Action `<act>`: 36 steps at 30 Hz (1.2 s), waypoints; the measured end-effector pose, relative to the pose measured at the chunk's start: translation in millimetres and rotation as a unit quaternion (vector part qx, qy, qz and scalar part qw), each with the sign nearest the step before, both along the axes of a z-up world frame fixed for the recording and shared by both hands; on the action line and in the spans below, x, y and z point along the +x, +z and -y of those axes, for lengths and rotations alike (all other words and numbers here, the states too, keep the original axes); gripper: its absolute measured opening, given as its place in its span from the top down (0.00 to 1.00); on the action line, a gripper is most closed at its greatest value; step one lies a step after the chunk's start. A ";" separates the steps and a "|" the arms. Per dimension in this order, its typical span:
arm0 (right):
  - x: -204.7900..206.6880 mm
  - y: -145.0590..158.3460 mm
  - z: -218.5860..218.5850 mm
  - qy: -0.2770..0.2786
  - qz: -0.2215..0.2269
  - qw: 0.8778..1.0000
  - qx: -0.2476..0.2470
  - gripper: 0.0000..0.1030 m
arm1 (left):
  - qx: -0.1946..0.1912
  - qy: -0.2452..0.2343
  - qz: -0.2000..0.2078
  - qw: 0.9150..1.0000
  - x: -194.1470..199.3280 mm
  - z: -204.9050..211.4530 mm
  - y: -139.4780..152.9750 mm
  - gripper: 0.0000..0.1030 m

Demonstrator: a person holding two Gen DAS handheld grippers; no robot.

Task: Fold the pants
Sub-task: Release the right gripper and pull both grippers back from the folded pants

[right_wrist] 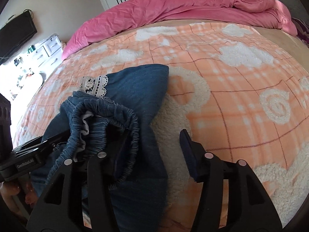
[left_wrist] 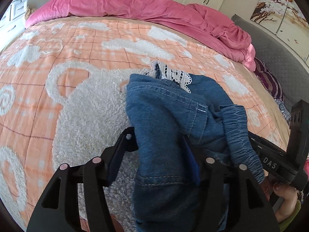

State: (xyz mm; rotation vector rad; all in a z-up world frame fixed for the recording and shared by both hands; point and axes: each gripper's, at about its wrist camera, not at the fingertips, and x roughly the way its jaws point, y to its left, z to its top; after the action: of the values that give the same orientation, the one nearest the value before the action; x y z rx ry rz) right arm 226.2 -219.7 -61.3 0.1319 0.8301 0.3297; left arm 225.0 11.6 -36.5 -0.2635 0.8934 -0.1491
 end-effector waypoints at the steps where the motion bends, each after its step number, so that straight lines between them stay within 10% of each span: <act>1: -1.0 -0.2 0.0 0.000 0.002 1.000 -0.004 0.55 | 0.001 0.000 0.001 1.000 -1.1 0.0 0.3 0.41; 36: -81.8 31.9 25.1 -0.014 0.075 0.997 0.003 0.14 | 0.049 0.004 0.060 0.997 -75.7 5.4 34.5 0.06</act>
State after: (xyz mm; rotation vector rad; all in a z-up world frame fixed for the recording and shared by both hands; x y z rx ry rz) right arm 144.3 -244.8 -29.4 0.1225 0.6791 0.3106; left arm 149.2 6.2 -2.0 -0.1649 0.7777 -0.1121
